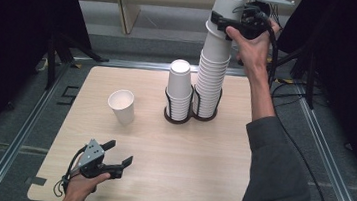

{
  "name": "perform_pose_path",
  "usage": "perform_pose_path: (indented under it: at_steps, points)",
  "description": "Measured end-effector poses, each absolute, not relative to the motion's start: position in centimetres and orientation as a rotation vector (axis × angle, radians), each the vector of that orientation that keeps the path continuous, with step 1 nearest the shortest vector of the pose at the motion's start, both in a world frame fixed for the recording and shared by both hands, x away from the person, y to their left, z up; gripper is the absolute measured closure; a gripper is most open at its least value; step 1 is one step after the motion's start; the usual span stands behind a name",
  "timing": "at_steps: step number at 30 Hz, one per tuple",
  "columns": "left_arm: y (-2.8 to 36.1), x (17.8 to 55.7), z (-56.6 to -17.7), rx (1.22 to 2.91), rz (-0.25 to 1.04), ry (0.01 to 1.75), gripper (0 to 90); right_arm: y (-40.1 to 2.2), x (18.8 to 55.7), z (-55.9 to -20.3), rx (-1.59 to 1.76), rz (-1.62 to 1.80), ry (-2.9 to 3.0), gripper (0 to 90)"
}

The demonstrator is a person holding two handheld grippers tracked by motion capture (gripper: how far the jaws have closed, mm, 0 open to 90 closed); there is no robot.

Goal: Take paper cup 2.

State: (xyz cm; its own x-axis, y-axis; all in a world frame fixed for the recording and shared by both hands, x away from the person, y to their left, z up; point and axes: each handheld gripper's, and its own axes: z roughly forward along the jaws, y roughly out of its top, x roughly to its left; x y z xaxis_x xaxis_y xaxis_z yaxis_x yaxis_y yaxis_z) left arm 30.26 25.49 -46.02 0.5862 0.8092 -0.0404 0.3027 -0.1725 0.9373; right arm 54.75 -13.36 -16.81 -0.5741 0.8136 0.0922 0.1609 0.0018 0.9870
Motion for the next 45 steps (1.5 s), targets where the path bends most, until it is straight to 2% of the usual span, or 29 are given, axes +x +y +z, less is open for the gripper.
perform_pose_path:
  at_steps: [9, 19, 31, 37, 45]
  points:
    - [25.4, 30.2, -46.0, 1.746, 0.585, 0.913, 14.4, -14.3, 53.2, -13.9, 0.979, 1.652, 1.693, 16.3]
    - [25.3, 30.4, -46.2, 1.744, 0.583, 0.907, 14.4, -16.8, 49.8, -14.5, 0.962, 1.625, 1.729, 16.3]
    - [25.0, 30.7, -46.1, 1.726, 0.578, 0.928, 14.4, -18.3, 44.7, -19.1, 0.926, 1.646, 1.81, 16.3]
    - [24.9, 30.9, -46.0, 1.696, 0.565, 0.923, 14.4, -17.6, 42.4, -22.4, 0.914, 1.684, 1.875, 16.3]
    - [24.6, 31.2, -46.1, 1.678, 0.54, 0.899, 14.4, -15.5, 41.3, -27.1, 0.879, 1.685, 1.953, 16.3]
